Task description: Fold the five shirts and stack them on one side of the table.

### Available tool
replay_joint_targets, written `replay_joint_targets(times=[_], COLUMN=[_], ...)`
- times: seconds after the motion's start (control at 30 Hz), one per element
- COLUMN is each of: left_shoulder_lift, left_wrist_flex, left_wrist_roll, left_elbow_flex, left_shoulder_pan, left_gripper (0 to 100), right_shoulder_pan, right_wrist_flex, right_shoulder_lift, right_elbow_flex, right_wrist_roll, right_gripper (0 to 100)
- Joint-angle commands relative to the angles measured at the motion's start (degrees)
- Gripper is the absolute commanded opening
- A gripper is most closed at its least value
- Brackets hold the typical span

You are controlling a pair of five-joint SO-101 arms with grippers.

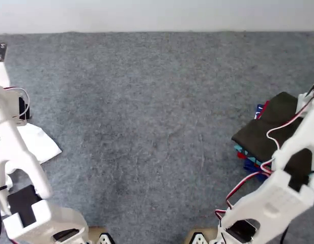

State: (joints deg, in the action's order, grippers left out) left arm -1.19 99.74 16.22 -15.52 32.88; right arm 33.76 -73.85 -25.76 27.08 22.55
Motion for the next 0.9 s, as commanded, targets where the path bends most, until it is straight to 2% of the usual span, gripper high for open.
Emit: replay_joint_targets(times=[0.0, 0.1, 0.37, 0.5, 0.6, 0.7, 0.77, 0.87], left_shoulder_lift=[2.9, 2.9, 2.9, 2.9, 2.9, 2.9, 3.7, 7.1], left_wrist_flex=[0.7, 0.7, 0.7, 0.7, 0.7, 0.8, 0.8, 0.8], left_wrist_roll=[0.4, 0.4, 0.4, 0.4, 0.3, 0.3, 0.2, 0.2], left_elbow_flex=[-0.6, -0.5, -0.6, -0.6, -0.6, -0.6, -0.7, -0.5], left_shoulder_pan=[-0.1, -0.1, 0.1, 0.1, 0.0, -0.3, -0.3, -0.3], left_gripper=[8, 8, 8, 8, 8, 8, 8, 8], right_shoulder_pan=[0.5, 0.3, 4.4, 9.8, 12.7, 13.5, 13.3, 12.3], right_wrist_flex=[5.9, 4.7, -9.6, -8.4, -2.5, 3.6, 2.9, -5.2], right_shoulder_lift=[-3.8, -2.1, 8.5, 4.9, -3.2, -9.7, -10.0, -7.7], right_elbow_flex=[1.0, 4.9, 10.5, 10.5, 10.5, 11.5, 14.9, 22.9], right_wrist_roll=[0.6, 0.5, 0.7, 7.5, 12.9, 14.4, 14.3, 14.3], right_gripper=[0.9, 0.9, 1.0, 1.1, 0.9, 0.9, 0.9, 0.9])
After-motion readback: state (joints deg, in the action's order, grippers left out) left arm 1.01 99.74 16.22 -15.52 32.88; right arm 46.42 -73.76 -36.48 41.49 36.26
